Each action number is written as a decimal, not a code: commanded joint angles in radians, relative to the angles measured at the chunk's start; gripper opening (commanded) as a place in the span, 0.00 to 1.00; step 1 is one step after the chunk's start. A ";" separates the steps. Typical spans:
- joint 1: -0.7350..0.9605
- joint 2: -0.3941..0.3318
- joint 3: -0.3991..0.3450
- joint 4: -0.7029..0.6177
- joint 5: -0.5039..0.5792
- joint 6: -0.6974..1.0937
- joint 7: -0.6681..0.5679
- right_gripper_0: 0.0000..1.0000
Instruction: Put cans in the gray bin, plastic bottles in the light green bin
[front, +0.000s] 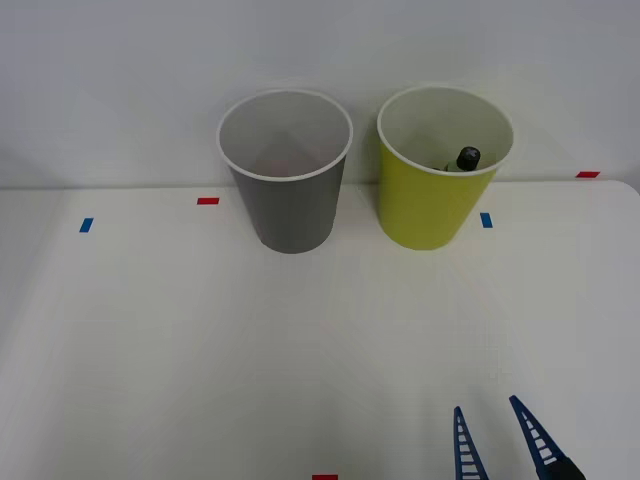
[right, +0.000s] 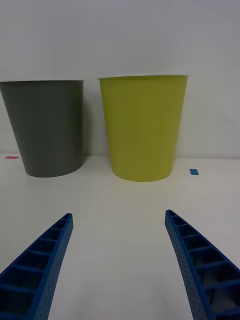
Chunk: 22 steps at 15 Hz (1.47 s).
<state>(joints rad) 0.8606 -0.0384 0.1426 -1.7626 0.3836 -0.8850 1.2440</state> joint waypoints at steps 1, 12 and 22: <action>0.000 0.000 0.000 0.000 0.000 0.000 0.000 0.62; 0.000 0.000 0.000 0.000 0.000 0.000 0.000 0.63; 0.000 0.000 0.000 0.000 0.000 0.000 0.000 0.63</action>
<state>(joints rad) 0.8606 -0.0383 0.1426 -1.7626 0.3836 -0.8851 1.2440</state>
